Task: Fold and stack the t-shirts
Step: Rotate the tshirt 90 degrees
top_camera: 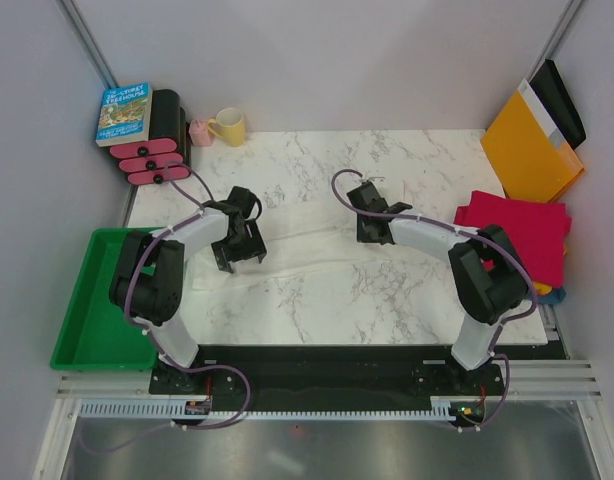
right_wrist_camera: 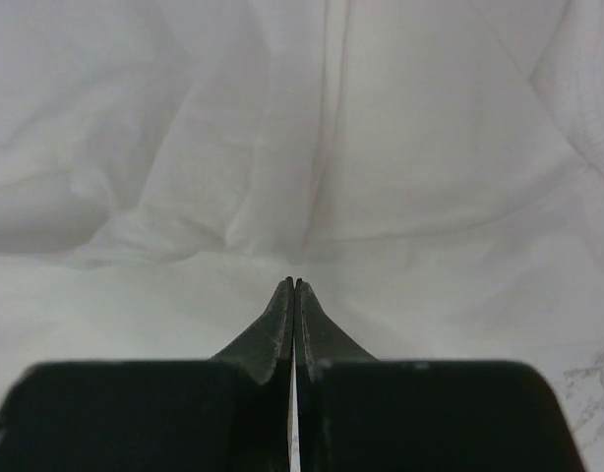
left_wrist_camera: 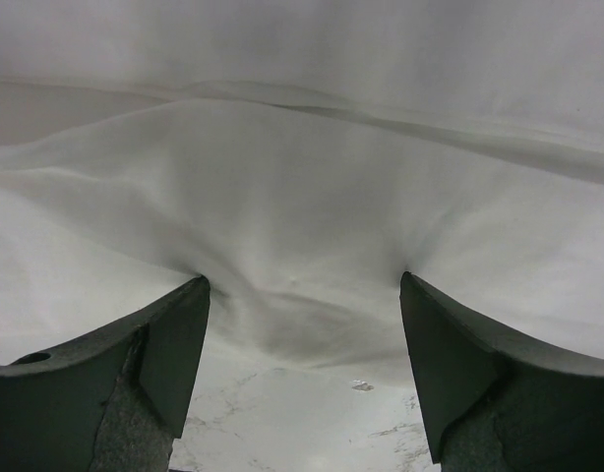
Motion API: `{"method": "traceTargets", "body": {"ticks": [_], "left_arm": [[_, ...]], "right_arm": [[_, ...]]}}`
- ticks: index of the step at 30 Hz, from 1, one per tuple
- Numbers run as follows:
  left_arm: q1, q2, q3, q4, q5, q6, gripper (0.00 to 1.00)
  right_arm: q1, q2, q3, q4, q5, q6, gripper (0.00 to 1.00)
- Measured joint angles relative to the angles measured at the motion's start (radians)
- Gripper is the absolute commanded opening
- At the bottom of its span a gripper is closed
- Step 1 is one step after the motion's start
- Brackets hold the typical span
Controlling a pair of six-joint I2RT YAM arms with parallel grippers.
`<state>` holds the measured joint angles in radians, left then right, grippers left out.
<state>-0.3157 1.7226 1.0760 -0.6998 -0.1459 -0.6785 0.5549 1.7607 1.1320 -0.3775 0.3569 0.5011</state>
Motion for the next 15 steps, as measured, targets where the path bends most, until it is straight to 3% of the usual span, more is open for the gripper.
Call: {"method": "traceTargets", "body": {"ticks": [15], "left_arm": [[0.000, 0.022, 0.000, 0.002, 0.000, 0.000, 0.84]], "right_arm": [[-0.003, 0.301, 0.367, -0.005, 0.000, -0.010, 0.00]]}}
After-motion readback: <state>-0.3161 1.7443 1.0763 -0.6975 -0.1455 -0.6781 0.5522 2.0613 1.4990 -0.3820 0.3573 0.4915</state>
